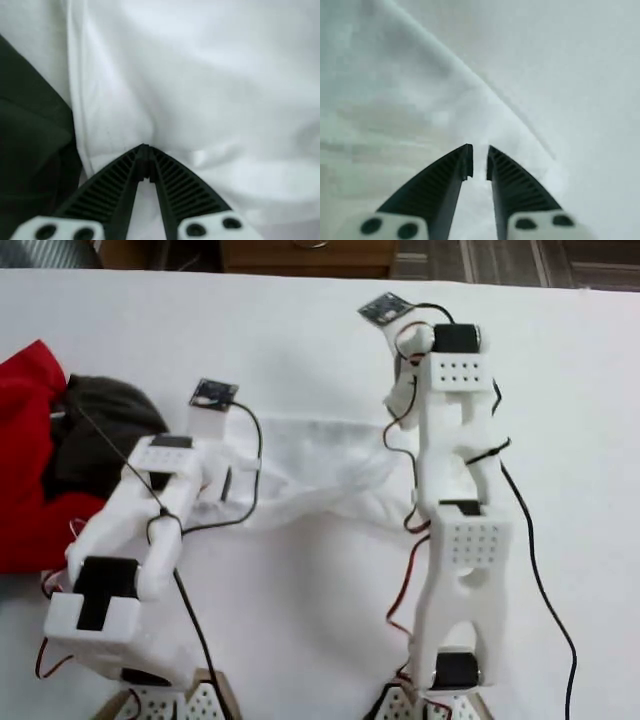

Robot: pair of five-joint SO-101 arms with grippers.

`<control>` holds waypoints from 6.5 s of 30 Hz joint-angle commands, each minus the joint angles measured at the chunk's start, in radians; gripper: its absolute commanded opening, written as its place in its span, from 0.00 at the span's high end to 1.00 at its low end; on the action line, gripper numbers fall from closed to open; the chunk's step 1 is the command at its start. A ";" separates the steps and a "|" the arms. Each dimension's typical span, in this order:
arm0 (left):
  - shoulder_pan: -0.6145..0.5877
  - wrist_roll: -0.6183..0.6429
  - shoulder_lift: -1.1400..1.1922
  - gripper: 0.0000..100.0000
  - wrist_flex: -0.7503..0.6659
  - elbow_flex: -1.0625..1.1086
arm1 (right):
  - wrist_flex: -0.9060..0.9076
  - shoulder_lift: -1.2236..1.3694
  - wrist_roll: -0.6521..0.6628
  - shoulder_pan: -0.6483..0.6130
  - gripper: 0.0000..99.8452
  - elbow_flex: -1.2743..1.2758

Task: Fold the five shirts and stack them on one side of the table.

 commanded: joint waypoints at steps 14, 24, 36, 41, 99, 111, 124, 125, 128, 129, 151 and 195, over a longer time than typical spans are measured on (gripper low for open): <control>-0.023 -0.002 -0.028 0.97 -0.009 0.002 | -0.463 -0.720 -0.012 -0.202 0.98 1.255; -0.023 -0.002 -0.028 0.97 -0.009 0.002 | -0.742 -0.657 -0.190 -0.219 0.98 1.272; -0.023 -0.002 -0.028 0.97 -0.009 0.002 | -0.800 -0.495 -0.186 -0.214 0.98 1.183; -0.023 -0.002 -0.028 0.97 -0.009 0.002 | -0.654 -0.486 -0.186 -0.214 0.98 1.063; -0.017 -0.002 -0.037 0.97 0.014 -0.010 | -0.977 -0.746 0.069 0.278 0.98 1.600; -0.023 -0.002 -0.038 0.97 0.374 -0.302 | -0.789 -1.082 0.094 0.294 0.98 1.600; -0.020 0.000 0.014 0.97 0.356 -0.503 | -0.966 -1.023 -0.170 0.231 0.98 1.505; -0.021 0.000 0.041 0.97 0.319 -0.495 | -0.963 -0.946 -0.170 0.214 0.98 1.458; -0.023 0.000 0.152 0.97 0.252 -0.519 | -0.894 -0.720 -0.172 0.191 0.98 1.280; -0.023 0.000 0.192 0.97 0.247 -0.545 | -0.857 -0.650 -0.173 0.188 0.98 1.209; -0.069 0.071 0.578 0.97 0.632 -1.115 | -0.526 -0.087 -0.239 0.332 0.98 0.578; -0.052 0.020 0.052 0.97 0.265 -0.173 | -0.018 -0.530 -0.249 0.231 0.98 0.356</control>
